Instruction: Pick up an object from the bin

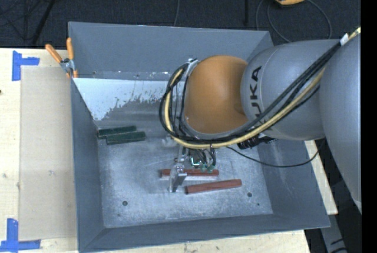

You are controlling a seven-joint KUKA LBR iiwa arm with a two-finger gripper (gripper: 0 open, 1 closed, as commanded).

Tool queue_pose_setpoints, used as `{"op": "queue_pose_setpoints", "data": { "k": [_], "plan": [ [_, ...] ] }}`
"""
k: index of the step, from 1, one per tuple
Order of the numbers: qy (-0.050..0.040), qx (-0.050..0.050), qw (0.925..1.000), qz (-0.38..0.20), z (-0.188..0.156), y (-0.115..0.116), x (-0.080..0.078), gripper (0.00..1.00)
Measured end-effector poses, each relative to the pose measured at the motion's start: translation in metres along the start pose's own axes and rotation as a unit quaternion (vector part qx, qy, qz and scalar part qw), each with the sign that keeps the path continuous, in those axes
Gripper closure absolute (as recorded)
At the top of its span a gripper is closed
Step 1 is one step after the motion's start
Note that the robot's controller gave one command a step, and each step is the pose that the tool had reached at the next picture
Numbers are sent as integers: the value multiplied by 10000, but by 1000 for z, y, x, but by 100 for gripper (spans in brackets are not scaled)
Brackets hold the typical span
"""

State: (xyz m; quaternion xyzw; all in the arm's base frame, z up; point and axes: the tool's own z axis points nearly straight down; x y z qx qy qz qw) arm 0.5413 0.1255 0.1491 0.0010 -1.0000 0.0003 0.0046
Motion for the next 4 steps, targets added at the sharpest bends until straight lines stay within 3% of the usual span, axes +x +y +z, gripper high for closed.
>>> {"op": "queue_pose_setpoints", "data": {
  "k": [1,2,3,4],
  "plan": [
    [-38,-6,10000,17,-4,-1,-2,0],
    [-47,-3,9989,-467,34,-54,11,0],
    [-33,-2,9994,-344,11,-92,6,0],
    [-42,0,9918,-1280,26,-123,55,0]
  ]
}}
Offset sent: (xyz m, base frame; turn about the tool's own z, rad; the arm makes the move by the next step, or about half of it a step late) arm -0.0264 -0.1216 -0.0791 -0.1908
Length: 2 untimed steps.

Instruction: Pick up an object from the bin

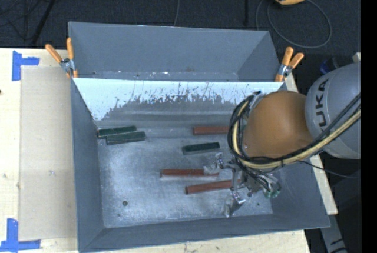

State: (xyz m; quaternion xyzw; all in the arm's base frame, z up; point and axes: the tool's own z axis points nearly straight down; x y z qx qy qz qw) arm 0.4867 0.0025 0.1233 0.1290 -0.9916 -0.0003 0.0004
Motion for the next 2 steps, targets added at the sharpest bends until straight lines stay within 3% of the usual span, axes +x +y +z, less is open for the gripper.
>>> {"op": "queue_pose_setpoints", "data": {
  "k": [1,2],
  "plan": [
    [20,9,9989,473,49,-4,-10,0],
    [-50,-11,9977,669,50,-15,16,100]
  ]
}}
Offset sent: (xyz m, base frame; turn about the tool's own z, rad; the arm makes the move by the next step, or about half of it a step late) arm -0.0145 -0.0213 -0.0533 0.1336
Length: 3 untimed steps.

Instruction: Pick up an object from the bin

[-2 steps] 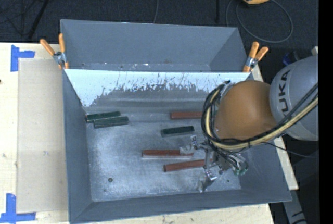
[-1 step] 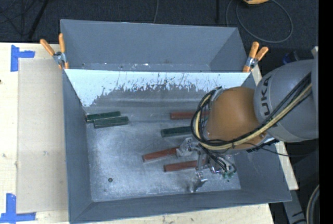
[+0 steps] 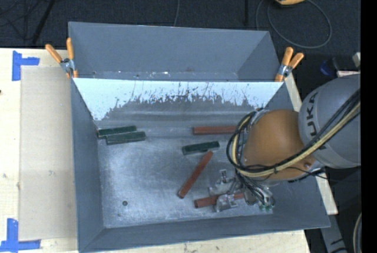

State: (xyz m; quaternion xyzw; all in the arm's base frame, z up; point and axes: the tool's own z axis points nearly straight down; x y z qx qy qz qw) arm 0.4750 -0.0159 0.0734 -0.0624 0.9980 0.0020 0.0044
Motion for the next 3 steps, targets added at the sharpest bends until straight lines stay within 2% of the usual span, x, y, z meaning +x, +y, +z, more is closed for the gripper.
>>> {"op": "queue_pose_setpoints", "data": {
  "k": [2,3],
  "plan": [
    [26,0,10000,4,-4,0,1,100],
    [62,7,10000,8,-19,0,3,100]
  ]
}}
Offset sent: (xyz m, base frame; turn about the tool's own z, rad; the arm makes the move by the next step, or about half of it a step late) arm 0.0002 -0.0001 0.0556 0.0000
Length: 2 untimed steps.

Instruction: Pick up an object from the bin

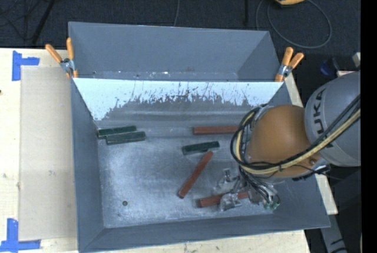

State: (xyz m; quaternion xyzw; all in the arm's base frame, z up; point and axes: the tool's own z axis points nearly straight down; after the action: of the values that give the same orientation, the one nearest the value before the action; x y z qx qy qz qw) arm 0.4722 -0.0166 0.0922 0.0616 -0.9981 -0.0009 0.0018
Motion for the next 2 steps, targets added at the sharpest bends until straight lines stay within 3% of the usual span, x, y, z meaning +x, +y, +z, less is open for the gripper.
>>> {"op": "queue_pose_setpoints", "data": {
  "k": [2],
  "plan": [
    [22,1,10000,2,-35,1,1,100]
  ]
}}
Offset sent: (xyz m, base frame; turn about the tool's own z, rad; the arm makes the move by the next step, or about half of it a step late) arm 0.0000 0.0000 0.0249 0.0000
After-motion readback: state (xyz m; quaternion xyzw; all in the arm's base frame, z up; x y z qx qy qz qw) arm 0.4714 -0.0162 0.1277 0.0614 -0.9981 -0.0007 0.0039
